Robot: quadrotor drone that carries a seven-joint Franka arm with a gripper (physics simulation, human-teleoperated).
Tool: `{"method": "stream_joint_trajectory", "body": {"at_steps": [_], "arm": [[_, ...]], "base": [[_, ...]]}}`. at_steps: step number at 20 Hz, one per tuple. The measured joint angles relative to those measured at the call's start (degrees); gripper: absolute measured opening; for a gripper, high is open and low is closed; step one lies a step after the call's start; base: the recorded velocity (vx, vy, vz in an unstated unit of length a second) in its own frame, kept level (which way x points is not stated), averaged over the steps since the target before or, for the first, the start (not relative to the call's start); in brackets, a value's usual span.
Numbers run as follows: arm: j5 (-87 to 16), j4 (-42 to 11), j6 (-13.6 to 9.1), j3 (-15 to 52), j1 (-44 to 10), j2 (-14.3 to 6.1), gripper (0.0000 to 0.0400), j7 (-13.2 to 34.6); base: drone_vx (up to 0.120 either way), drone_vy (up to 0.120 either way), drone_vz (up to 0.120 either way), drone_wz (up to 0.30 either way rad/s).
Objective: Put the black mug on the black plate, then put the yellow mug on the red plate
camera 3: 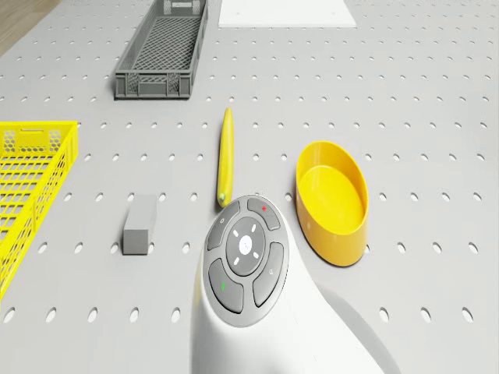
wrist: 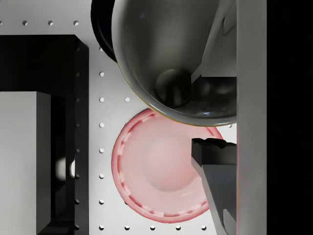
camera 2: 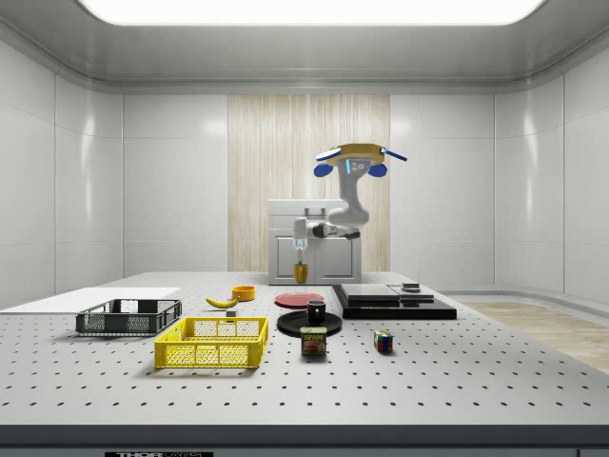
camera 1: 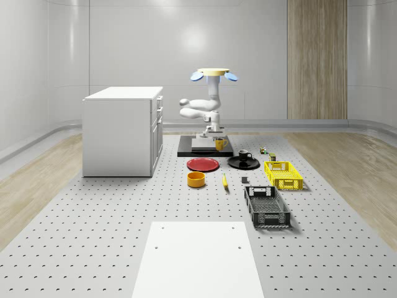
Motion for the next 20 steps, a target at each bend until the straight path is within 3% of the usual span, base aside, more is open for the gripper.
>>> {"method": "stream_joint_trajectory", "body": {"at_steps": [16,20], "arm": [[0.0,0.0,0.1,0.0,0.0,-0.1,0.0110,0.0],[0.2,0.0,0.4,0.1,1.4,-0.4,0.0110,-1.4]], "base": [[0.005,-0.120,0.000,0.000],[0.000,0.000,0.000,0.000]]}}
